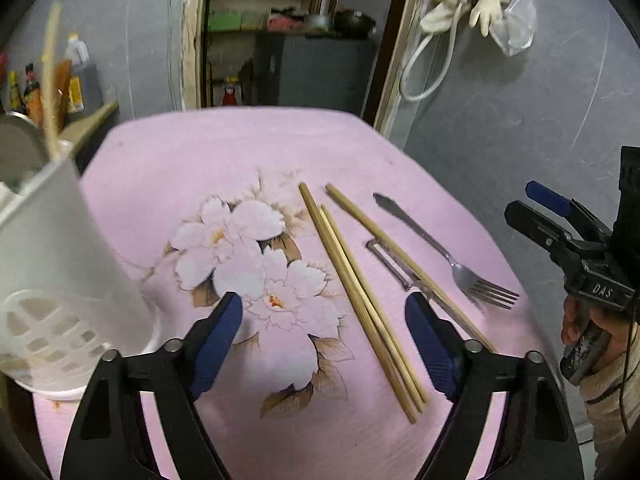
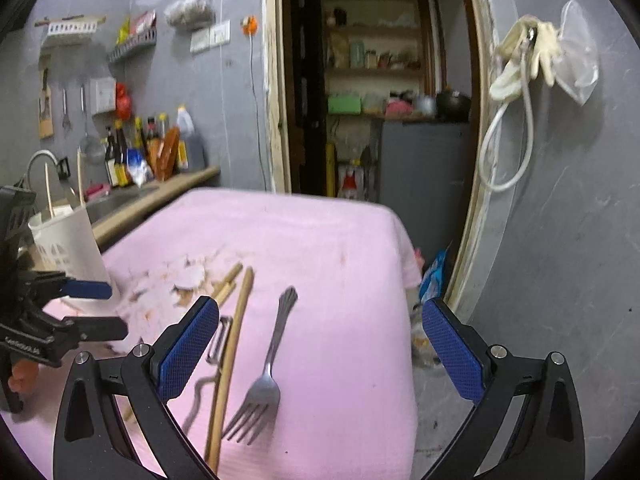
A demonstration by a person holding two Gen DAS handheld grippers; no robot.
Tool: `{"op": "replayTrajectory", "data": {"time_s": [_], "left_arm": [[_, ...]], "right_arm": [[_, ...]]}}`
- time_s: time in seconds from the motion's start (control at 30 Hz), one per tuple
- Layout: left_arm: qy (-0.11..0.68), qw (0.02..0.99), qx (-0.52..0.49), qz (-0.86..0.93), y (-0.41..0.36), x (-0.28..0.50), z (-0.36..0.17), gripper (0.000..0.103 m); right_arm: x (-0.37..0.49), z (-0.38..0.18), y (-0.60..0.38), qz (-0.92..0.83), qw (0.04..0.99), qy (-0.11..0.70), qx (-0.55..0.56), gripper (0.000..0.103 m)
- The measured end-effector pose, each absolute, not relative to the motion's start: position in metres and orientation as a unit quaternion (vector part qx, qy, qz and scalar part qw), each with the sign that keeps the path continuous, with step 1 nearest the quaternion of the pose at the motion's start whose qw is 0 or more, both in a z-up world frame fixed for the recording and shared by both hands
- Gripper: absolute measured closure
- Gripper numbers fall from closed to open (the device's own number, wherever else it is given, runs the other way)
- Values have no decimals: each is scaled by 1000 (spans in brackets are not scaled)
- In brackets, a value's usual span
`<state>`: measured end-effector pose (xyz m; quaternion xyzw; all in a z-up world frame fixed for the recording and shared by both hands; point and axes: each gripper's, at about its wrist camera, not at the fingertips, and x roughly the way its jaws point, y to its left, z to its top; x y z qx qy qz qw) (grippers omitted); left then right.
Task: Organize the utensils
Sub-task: 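Move both tools back over the remaining utensils on the table, then close the right tool on the fork while the left tool grasps a chopstick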
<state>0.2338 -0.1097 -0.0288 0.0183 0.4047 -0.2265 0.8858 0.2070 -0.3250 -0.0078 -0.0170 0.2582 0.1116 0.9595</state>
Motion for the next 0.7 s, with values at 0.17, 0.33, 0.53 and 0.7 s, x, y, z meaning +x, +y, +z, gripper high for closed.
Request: {"op": "replayTrajectory", "data": {"time_s": [0.17,0.33,0.53,0.7], "left_arm": [[451,862,8,-231,-116,255,-49,52],[461,857,10,-230,-123,268,-55,69],[470,851,-1,-234,-131,285,-58,77],[477,845,-10,-240,-132,293,-59,87]], "right_arm": [[225,-22,-320,125,943,307,-32,20],[240,-36,-311,140,925,350,-44,45],[245,-42,-307,146,916,371,-51,52],[248,-45,-305,148,911,381,-55,58]]}}
